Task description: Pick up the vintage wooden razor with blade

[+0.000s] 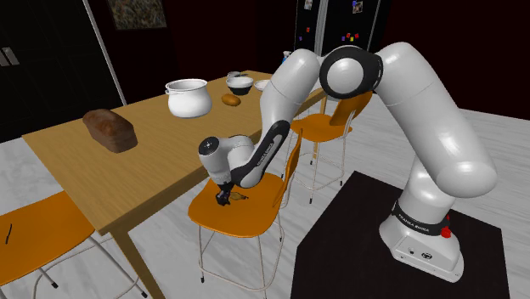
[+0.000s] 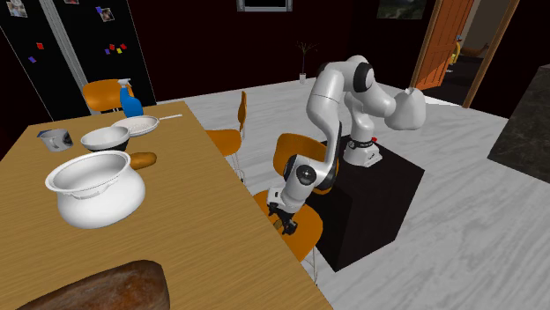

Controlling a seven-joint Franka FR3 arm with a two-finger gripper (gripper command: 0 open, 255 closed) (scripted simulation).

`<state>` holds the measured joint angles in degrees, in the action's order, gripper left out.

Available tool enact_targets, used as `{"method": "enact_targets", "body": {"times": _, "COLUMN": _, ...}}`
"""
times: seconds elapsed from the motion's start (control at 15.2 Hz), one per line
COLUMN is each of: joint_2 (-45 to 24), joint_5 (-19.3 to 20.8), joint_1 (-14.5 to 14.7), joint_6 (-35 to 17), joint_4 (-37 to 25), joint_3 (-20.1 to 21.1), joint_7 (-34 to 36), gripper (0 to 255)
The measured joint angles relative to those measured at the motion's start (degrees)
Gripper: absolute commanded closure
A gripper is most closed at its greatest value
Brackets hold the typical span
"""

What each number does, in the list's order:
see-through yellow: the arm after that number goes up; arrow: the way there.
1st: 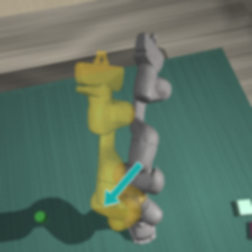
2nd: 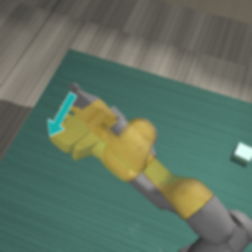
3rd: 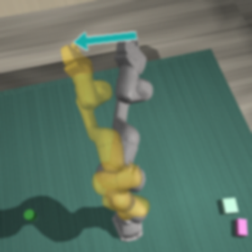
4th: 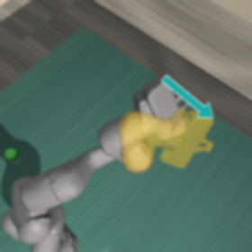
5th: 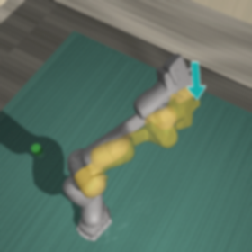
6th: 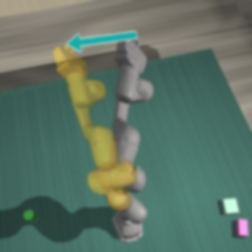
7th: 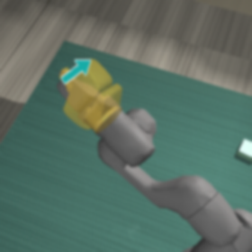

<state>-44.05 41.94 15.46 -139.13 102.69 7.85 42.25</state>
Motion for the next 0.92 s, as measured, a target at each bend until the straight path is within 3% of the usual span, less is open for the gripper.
{"method": "enact_targets", "body": {"times": 0.92, "joint_2": 1.48, "joint_5": -0.58, "joint_1": -0.28, "joint_6": 0.96, "joint_4": 0.68, "joint_3": 0.5, "joint_7": -0.72, "gripper": 255}}
